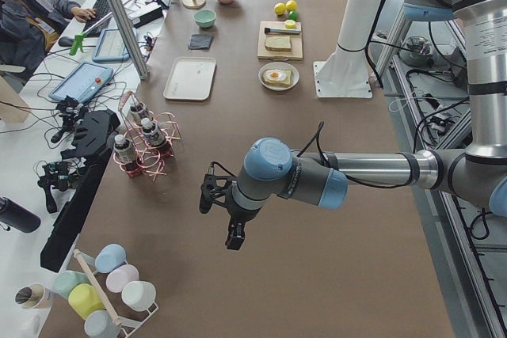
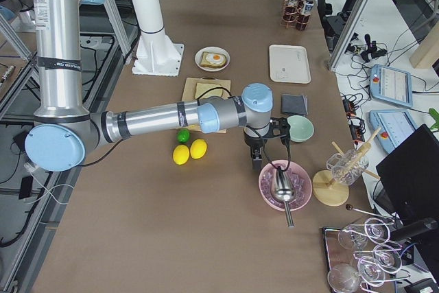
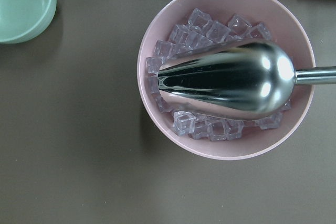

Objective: Make sandwich and place on tray

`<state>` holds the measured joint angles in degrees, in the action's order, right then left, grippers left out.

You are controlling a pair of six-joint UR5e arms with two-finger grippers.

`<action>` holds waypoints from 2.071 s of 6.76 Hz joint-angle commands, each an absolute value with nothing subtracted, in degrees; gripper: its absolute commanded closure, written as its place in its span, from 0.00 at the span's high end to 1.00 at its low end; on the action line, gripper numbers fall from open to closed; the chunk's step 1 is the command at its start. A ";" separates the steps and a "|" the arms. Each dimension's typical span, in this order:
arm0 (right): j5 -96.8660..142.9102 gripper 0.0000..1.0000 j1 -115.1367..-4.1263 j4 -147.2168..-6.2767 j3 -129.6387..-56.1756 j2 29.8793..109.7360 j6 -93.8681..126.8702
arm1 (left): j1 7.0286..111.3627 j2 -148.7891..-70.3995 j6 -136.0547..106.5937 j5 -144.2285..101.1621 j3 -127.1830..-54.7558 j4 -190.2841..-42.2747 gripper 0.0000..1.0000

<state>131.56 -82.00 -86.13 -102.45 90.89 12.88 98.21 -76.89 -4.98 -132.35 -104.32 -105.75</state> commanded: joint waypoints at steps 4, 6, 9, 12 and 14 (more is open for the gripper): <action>134.54 1.00 -79.64 -86.13 -107.12 90.97 12.92 | 98.00 -76.03 -7.30 -135.70 -106.08 -106.08 0.98; 136.13 1.00 -75.09 -86.05 -111.60 91.06 22.77 | 98.00 -75.59 -7.56 -135.44 -106.00 -106.00 0.98; 133.70 1.00 -63.15 -82.55 -117.41 90.36 41.67 | 98.00 -74.27 -7.29 -135.70 -105.91 -106.08 0.97; 124.92 0.95 -47.33 -76.38 -119.26 87.02 62.97 | 98.00 -74.27 -7.29 -135.70 -105.73 -106.08 0.97; 116.50 0.91 -37.49 -76.38 -120.50 86.13 68.19 | 98.26 -74.18 -7.38 -135.62 -105.82 -106.08 0.97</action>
